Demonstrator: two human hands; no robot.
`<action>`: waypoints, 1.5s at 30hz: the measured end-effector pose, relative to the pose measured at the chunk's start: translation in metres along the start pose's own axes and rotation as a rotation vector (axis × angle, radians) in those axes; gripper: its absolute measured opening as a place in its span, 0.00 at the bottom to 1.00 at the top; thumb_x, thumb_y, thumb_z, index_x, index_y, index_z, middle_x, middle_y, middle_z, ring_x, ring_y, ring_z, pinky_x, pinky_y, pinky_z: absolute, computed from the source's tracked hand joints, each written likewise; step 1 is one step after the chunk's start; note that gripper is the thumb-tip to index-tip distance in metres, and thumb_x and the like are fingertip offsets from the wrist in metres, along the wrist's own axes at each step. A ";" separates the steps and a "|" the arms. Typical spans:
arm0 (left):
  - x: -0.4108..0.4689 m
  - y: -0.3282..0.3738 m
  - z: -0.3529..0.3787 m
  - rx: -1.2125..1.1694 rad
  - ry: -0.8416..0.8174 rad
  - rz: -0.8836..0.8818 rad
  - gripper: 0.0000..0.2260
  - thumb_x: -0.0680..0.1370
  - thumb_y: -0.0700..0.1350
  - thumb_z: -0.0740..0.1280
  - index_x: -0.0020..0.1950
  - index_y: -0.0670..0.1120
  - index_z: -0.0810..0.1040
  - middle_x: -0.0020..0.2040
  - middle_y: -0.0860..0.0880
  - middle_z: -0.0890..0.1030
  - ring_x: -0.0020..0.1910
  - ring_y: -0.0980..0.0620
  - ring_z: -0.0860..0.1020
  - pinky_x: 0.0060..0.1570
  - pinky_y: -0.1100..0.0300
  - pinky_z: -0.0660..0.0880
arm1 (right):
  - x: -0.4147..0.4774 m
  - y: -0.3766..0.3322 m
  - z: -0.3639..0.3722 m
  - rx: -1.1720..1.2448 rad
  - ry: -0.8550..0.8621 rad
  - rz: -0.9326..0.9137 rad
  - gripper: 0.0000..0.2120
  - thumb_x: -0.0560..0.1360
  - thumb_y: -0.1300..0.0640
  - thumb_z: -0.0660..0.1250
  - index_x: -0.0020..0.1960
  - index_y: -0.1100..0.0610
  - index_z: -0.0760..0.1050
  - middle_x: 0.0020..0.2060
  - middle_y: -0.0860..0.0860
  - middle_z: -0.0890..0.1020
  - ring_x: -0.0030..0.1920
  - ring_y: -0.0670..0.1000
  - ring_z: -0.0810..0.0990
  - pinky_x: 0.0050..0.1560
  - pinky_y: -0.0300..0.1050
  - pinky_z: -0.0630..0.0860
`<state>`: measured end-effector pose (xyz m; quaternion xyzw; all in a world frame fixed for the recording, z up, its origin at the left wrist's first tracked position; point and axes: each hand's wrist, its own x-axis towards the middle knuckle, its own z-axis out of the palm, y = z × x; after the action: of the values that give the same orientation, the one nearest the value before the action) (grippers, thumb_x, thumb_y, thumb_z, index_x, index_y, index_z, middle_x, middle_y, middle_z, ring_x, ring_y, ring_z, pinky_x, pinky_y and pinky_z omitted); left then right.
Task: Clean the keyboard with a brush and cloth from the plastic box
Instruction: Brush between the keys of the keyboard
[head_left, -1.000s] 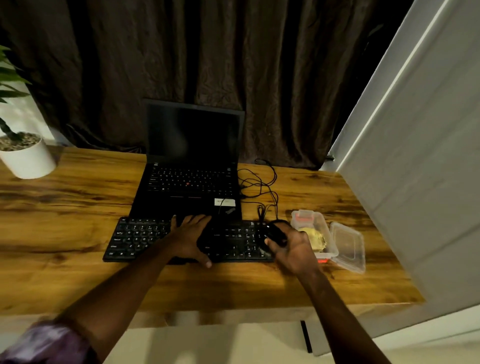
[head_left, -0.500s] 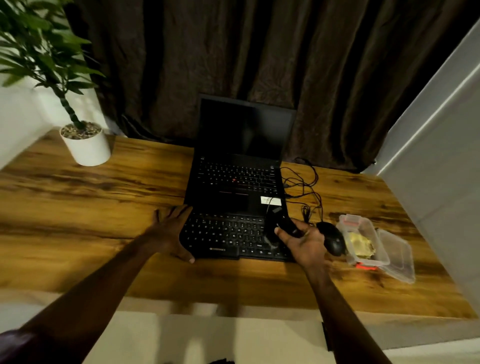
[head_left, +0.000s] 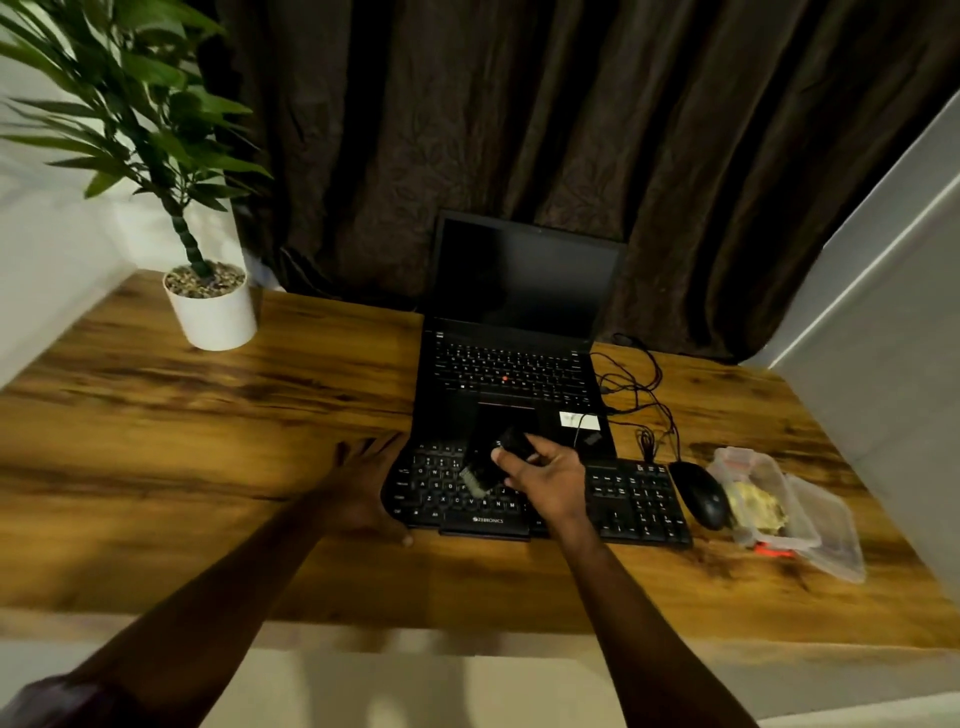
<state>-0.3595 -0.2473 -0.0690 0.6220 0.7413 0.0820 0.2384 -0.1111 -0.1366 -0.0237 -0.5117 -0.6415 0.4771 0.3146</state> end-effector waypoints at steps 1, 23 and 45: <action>0.000 0.000 0.000 0.001 0.003 0.004 0.73 0.46 0.78 0.70 0.81 0.54 0.38 0.81 0.52 0.46 0.79 0.43 0.46 0.75 0.38 0.42 | 0.000 0.000 -0.003 0.034 0.010 0.024 0.18 0.70 0.56 0.79 0.58 0.57 0.83 0.42 0.54 0.86 0.39 0.53 0.87 0.42 0.50 0.85; 0.019 0.098 0.021 0.073 0.381 0.308 0.44 0.66 0.75 0.58 0.75 0.50 0.67 0.75 0.52 0.65 0.76 0.50 0.57 0.75 0.35 0.47 | -0.028 0.046 -0.113 0.830 0.465 0.318 0.13 0.76 0.66 0.70 0.56 0.57 0.69 0.60 0.61 0.76 0.58 0.62 0.80 0.39 0.49 0.85; 0.049 0.273 0.034 -0.975 0.228 0.086 0.11 0.81 0.43 0.66 0.63 0.46 0.77 0.54 0.49 0.82 0.42 0.60 0.80 0.38 0.68 0.75 | -0.015 0.023 -0.138 0.764 -0.162 0.264 0.21 0.80 0.44 0.63 0.65 0.57 0.75 0.58 0.61 0.83 0.53 0.57 0.84 0.52 0.54 0.83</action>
<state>-0.1082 -0.1479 0.0027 0.4553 0.6119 0.4959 0.4151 0.0245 -0.1108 0.0040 -0.3969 -0.3699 0.7558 0.3667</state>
